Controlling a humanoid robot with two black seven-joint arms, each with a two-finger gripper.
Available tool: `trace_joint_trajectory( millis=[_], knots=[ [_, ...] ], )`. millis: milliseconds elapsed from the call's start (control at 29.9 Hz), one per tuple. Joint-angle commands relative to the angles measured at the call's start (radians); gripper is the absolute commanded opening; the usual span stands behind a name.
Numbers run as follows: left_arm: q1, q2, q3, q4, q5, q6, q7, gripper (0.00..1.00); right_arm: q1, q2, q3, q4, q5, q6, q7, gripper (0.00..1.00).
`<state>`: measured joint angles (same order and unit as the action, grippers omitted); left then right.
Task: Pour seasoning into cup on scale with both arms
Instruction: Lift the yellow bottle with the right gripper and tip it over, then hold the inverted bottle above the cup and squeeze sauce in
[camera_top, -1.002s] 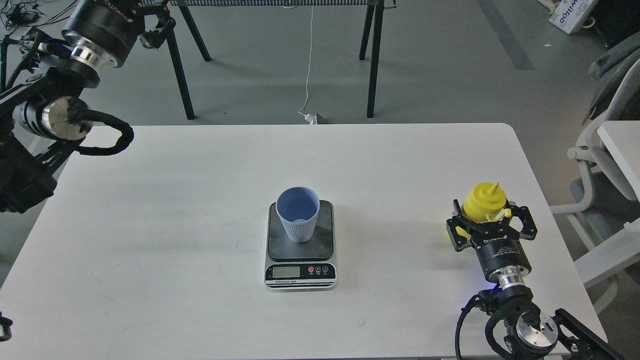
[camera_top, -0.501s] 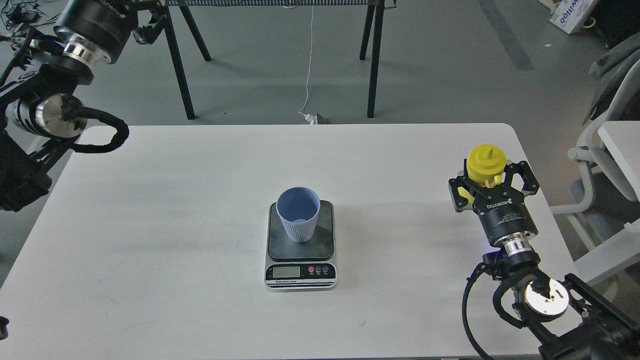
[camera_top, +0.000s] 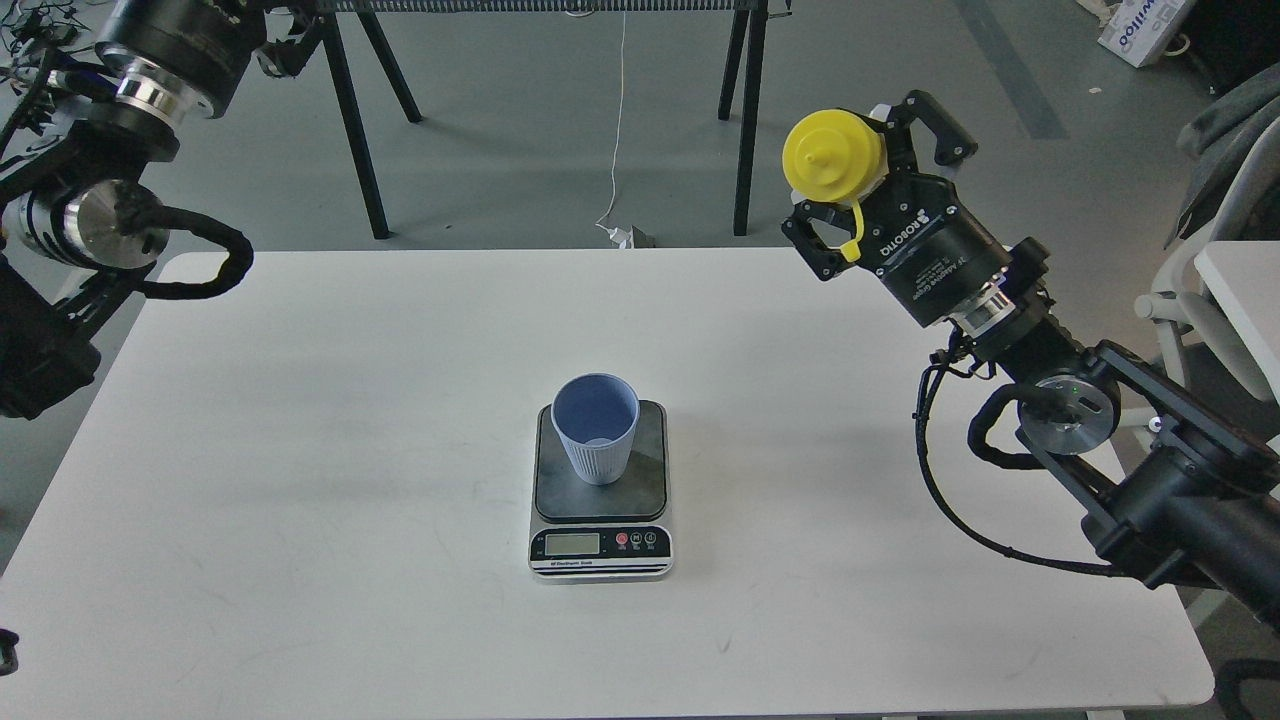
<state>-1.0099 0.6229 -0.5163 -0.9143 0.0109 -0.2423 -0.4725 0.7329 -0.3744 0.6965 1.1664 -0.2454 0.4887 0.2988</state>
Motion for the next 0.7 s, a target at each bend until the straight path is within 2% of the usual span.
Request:
trace_joint_trajectory(
  millis=[0,234,668],
  knots=[
    [0.001,0.0,-0.002,0.0,0.0,-0.002,0.0,1.0,0.089,0.017,-0.078,-0.014,-0.115,-0.007,0.002,0.37],
    [0.001,-0.002,-0.021,0.0,0.0,-0.006,0.0,1.0,0.241,0.026,-0.299,-0.047,-0.354,-0.226,0.002,0.35],
    [0.004,0.001,-0.03,0.0,0.0,-0.012,0.002,1.0,0.496,0.04,-0.664,-0.047,-0.675,-0.432,0.003,0.33]
  ],
)
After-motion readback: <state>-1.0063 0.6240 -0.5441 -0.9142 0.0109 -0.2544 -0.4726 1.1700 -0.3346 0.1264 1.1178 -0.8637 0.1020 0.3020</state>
